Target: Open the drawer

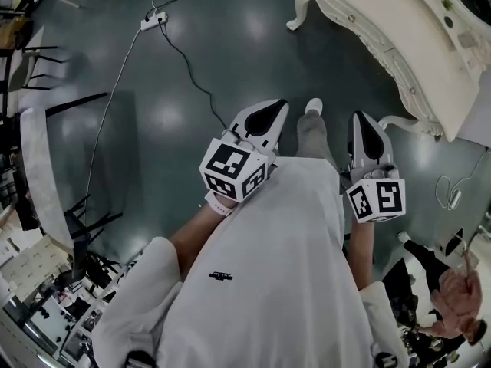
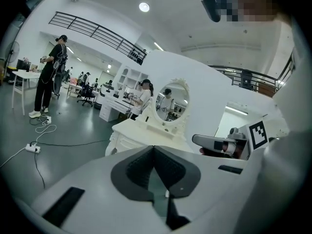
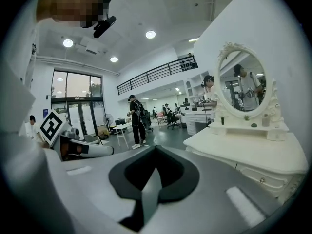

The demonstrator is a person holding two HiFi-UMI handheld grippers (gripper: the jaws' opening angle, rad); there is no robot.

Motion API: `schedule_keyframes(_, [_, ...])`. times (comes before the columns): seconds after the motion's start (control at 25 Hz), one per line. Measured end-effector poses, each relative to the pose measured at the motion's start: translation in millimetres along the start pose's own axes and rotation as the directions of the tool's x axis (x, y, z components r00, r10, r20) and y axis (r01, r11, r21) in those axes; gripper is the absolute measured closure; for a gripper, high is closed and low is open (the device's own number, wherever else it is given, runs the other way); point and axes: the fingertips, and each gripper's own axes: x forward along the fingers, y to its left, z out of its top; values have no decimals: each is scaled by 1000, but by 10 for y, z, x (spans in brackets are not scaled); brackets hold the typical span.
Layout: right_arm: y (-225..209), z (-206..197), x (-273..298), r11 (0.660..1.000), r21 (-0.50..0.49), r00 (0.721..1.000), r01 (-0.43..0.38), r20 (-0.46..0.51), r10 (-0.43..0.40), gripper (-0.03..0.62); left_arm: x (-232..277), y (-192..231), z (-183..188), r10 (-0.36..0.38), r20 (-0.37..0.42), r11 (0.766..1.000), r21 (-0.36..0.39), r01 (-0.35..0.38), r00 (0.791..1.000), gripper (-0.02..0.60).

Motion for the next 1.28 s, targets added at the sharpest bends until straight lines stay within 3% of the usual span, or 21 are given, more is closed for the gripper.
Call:
schedule_keyframes(0.28, [-485, 131, 503, 999, -13, 999, -41, -24, 40, 583, 597, 255, 160, 27, -38, 998, -61, -29, 999, 571])
schedule_keyframes(0.52, [-1147, 457, 955, 997, -34, 998, -63, -28, 62, 583, 1346, 356, 551, 72, -31, 997, -40, -73, 997, 571])
schedule_keyframes(0.96, [-2148, 720, 1469, 990, -22, 989, -143, -29, 142, 583, 2482, 104, 931, 91, -15, 994, -66, -92, 996, 571])
schedule_keyframes(1.28, [-2310, 634, 1753, 977, -12, 975, -211, -74, 210, 583, 2773, 165, 987, 153, -51, 988, -15, -154, 987, 571])
